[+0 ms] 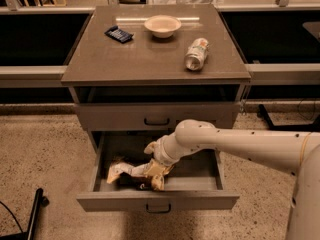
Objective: Pick brown chip bag from middle drawer and place on counter
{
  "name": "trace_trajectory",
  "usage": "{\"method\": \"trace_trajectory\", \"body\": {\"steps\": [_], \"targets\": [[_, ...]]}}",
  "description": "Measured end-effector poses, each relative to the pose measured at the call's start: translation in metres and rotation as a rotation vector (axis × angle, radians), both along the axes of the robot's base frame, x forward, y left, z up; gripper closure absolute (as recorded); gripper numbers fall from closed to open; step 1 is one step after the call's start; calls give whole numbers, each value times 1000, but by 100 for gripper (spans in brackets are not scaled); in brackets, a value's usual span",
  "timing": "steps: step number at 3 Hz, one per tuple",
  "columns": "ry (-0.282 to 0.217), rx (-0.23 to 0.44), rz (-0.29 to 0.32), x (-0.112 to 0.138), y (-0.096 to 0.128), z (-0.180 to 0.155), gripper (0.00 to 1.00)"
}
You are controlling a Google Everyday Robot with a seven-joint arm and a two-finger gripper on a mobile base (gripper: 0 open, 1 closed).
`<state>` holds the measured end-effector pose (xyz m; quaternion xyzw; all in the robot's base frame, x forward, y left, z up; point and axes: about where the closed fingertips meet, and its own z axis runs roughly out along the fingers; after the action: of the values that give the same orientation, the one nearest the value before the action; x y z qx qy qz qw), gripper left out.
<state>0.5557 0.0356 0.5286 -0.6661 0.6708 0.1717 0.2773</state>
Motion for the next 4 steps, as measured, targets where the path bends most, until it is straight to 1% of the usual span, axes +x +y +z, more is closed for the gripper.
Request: {"method": "trace_trajectory", "body": {"steps": [1,2,3,4], "targets": [[-19,10,-19,15,20,-28,52],[-31,3,-34,32,38,-52,52],[-20,-9,-30,43,54,-75,47],[4,-13,10,39,67,-97,43]]}}
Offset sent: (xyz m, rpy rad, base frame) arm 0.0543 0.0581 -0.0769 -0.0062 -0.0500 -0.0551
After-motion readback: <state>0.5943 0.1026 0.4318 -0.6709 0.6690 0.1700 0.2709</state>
